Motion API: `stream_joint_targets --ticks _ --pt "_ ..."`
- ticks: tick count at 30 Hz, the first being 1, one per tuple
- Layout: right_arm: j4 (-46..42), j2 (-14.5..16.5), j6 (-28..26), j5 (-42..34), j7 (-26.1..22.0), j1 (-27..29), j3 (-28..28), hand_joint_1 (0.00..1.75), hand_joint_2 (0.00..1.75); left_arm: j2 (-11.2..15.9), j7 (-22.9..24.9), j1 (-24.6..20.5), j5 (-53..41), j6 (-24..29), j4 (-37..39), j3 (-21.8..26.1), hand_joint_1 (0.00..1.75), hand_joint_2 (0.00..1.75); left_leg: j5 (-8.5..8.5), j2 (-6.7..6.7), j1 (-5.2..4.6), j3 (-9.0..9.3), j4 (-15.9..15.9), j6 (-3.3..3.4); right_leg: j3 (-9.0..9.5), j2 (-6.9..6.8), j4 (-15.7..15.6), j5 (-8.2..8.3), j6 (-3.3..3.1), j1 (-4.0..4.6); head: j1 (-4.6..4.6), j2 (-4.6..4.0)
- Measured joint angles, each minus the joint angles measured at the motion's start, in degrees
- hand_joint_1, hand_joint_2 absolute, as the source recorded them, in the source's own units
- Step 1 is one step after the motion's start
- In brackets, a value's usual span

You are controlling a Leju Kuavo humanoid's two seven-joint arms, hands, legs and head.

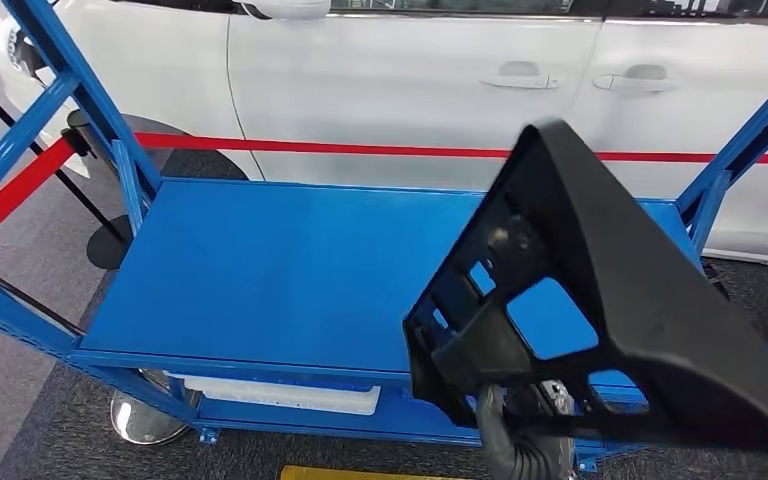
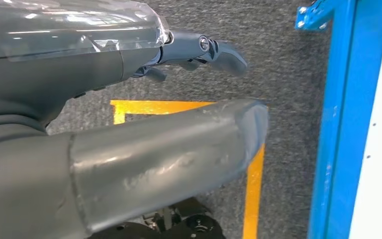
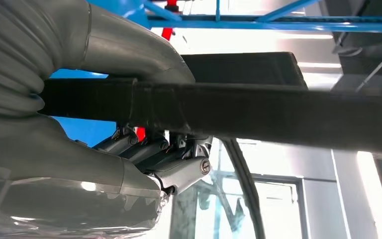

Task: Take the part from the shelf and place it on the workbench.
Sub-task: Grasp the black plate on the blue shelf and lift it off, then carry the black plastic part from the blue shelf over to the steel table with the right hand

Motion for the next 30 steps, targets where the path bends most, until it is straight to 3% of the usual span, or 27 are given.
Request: stream_joint_targets --ticks 2,3,5,7,8,9,12,13,16,17,18,21,22,23,24,25,27,28,30 --pt "-0.70 0.02 1.36 -1.38 -1.86 2.72 -1.24 1.75 1.75 -0.14 0.67 0.03 -0.49 0.22 -0.13 0.14 0.00 0.00 -1.32 0.02 0.16 -0.38 1.25 -0.56 -0.01 -0.09 -0.28 0.33 -0.71 -0.20 -0.07 -0.01" --pt "-1.05 0.04 1.71 -1.83 -2.40 3.80 -1.80 1.75 1.75 -0.19 0.89 0.04 -0.68 0.19 -0.18 0.21 0.00 0.00 -2.96 0.04 0.23 -1.13 3.28 -0.78 -0.07 -0.15 -0.45 0.49 -1.05 -0.30 -0.19 -0.01" --pt "-1.52 0.13 1.97 -2.42 -3.01 5.68 -2.87 1.75 1.75 -0.27 1.08 0.07 -0.81 0.09 -0.27 0.29 0.00 0.00 -7.31 0.10 0.32 -3.84 10.40 -1.14 -0.36 -0.26 -0.44 0.67 -1.49 -0.21 -0.39 -0.01" --pt "-1.70 0.24 2.08 -2.68 -3.25 7.28 -3.90 1.75 1.75 -0.30 1.13 0.12 -0.81 -0.02 -0.39 0.34 0.00 0.00 -9.45 0.10 0.34 -5.58 15.76 -1.31 -0.84 -0.34 -0.21 0.84 -1.66 -0.05 -0.41 0.00" --pt "-1.81 0.31 2.09 -2.71 -3.28 7.90 -4.34 1.75 1.75 -0.33 1.13 0.14 -0.82 -0.08 -0.45 0.35 0.00 0.00 -8.92 0.10 0.34 -5.01 15.45 -1.26 -1.10 -0.34 -0.01 0.93 -1.68 0.01 -0.41 0.00" --pt "-1.96 0.40 2.10 -2.72 -3.29 8.40 -4.71 1.75 1.75 -0.37 1.13 0.14 -0.82 -0.13 -0.52 0.35 0.00 0.00 -7.52 0.10 0.33 -3.33 12.90 -1.10 -1.36 -0.31 0.21 1.02 -1.64 0.05 -0.42 0.00" --pt "-2.46 0.82 2.11 -2.72 -3.29 9.33 -5.61 1.75 1.75 -0.49 1.15 -0.09 -0.96 -0.16 -0.83 0.35 0.00 0.00 -3.67 0.10 0.00 2.88 1.86 -0.21 -1.83 -0.25 0.77 1.41 -1.09 0.24 -0.38 0.00" --pt "-2.58 0.99 2.12 -2.70 -3.25 9.57 -5.91 1.75 1.75 -0.55 1.16 -0.15 -1.13 -0.16 -0.96 0.35 0.00 0.00 -3.28 0.09 -0.21 3.60 0.23 0.10 -1.91 -0.26 0.85 1.63 -0.76 0.25 -0.36 0.00" --pt "-3.10 1.60 2.37 -2.09 -3.10 10.71 -6.96 1.75 1.75 -0.78 1.20 0.06 -1.79 -0.36 -1.45 0.35 0.00 0.00 -2.24 0.20 -0.44 3.12 -0.37 1.04 -2.14 -0.21 0.80 2.29 0.35 0.04 -0.31 -0.01" --pt "-3.40 1.86 2.54 -1.70 -3.07 11.22 -7.42 1.75 1.75 -0.88 1.22 0.15 -1.98 -0.54 -1.67 0.35 0.00 0.00 -1.64 0.31 -0.32 2.82 -0.64 1.45 -2.47 -0.15 1.31 1.55 0.66 0.01 -0.26 -0.01" --pt "-3.70 2.15 2.72 -1.32 -3.06 11.70 -7.86 1.75 1.75 -0.98 1.25 0.22 -2.19 -0.73 -1.92 0.35 0.00 0.00 -0.99 0.46 -0.15 2.37 -0.91 1.90 -3.12 -0.06 2.80 -0.18 0.92 -0.02 -0.14 -0.01" --pt "-4.31 2.71 3.10 -0.54 -2.90 12.75 -8.94 1.75 1.75 -1.09 1.35 0.39 -2.61 -1.33 -2.64 0.36 0.00 0.00 0.59 0.79 -0.08 0.49 -0.94 2.50 -5.96 0.01 12.29 -7.85 1.54 -0.34 0.17 -0.01" --pt "-4.41 2.83 3.15 -0.35 -2.80 12.97 -9.22 1.75 1.75 -1.09 1.40 0.45 -2.66 -1.52 -2.84 0.37 0.00 0.00 1.04 0.86 -0.10 -0.18 -0.82 2.39 -6.21 -0.01 14.72 -8.89 1.71 -0.48 0.18 -0.01" --pt "-4.48 2.99 3.17 -0.16 -2.69 13.18 -9.47 1.75 1.75 -1.11 1.45 0.49 -2.67 -1.70 -3.01 0.38 0.00 0.00 1.44 0.89 -0.10 -0.86 -0.66 2.25 -5.52 -0.03 15.31 -8.70 1.84 -0.62 0.17 0.00" --pt "-4.55 3.14 3.20 0.02 -2.57 13.36 -9.66 1.75 1.75 -1.14 1.50 0.52 -2.68 -1.82 -3.17 0.42 0.00 0.00 1.79 0.90 -0.07 -1.53 -0.43 2.08 -3.78 -0.04 13.77 -7.59 1.92 -0.76 0.18 0.00" --pt "-4.65 3.28 3.22 0.19 -2.45 13.51 -9.77 1.75 1.75 -1.18 1.54 0.54 -2.68 -1.90 -3.30 0.46 0.00 0.00 2.07 0.88 -0.04 -2.15 -0.12 1.87 -1.04 -0.05 10.31 -6.13 1.94 -0.90 0.18 0.00" --pt "-4.95 3.59 3.26 0.50 -2.22 13.70 -9.89 1.75 1.75 -1.28 1.62 0.56 -2.71 -1.98 -3.57 0.56 0.00 0.00 2.53 0.83 -0.09 -3.15 0.59 1.33 4.13 0.02 2.68 -4.72 1.66 -0.90 0.15 0.00" --pt "-5.12 3.79 3.27 0.61 -2.14 13.85 -9.97 1.75 1.75 -1.32 1.66 0.57 -2.73 -2.01 -3.74 0.62 0.00 0.00 2.77 0.78 -0.13 -3.40 0.84 0.97 5.47 0.08 0.43 -4.55 1.37 -0.77 0.12 -0.01" --pt "-5.30 4.17 3.28 0.69 -2.08 14.28 -10.16 1.75 1.75 -1.40 1.73 0.65 -2.81 -2.09 -4.09 0.72 0.00 0.00 3.45 0.70 -0.18 -3.66 0.93 0.15 5.46 0.18 -0.29 -4.19 0.55 -0.41 0.02 -0.01"
